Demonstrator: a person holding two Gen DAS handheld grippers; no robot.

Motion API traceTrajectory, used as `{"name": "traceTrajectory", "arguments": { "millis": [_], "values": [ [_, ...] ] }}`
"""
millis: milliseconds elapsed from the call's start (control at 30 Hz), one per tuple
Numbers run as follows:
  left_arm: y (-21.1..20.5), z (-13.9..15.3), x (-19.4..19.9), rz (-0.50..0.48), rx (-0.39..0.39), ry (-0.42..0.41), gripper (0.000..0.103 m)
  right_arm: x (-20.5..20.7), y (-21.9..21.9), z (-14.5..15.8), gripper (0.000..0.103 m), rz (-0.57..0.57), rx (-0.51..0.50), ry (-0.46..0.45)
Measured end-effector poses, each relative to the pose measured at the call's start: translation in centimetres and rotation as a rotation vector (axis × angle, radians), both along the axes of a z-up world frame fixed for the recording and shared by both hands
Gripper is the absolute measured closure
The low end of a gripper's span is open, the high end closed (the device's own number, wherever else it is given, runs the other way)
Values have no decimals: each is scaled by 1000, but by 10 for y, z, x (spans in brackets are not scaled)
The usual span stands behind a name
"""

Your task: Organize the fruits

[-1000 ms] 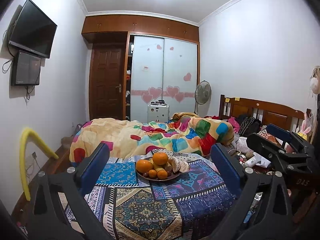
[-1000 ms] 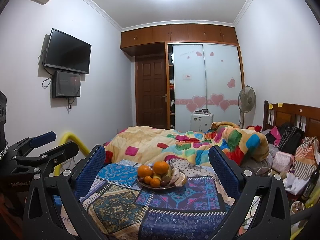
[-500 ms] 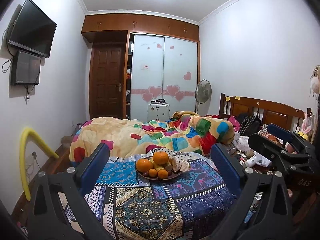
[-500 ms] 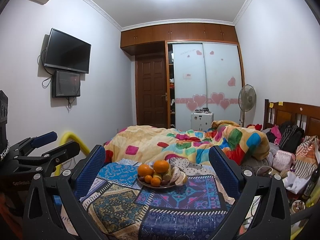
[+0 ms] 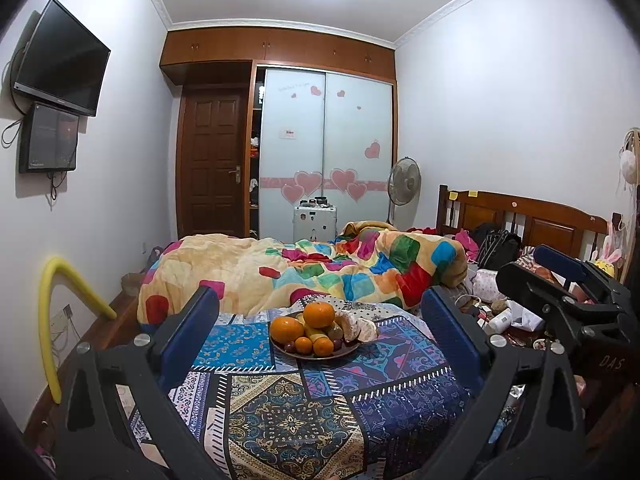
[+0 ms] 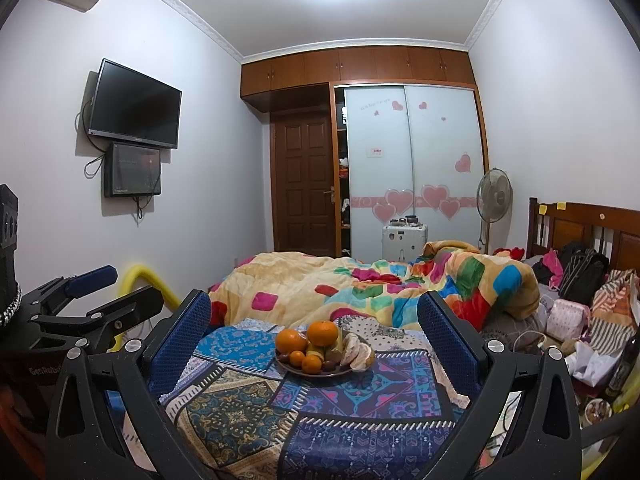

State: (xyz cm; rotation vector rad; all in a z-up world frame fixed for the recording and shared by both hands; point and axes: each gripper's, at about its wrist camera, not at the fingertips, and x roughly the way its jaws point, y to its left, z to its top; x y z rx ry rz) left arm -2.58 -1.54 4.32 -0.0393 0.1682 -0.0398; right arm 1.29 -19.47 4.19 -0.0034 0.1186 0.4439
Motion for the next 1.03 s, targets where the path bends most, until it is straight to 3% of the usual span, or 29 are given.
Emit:
{"name": "traceTrajectory", "arguments": {
  "millis": [1033],
  "values": [
    [0, -2, 7, -19, 1, 20, 0, -2, 5, 0, 0, 2, 0, 3]
  ]
}}
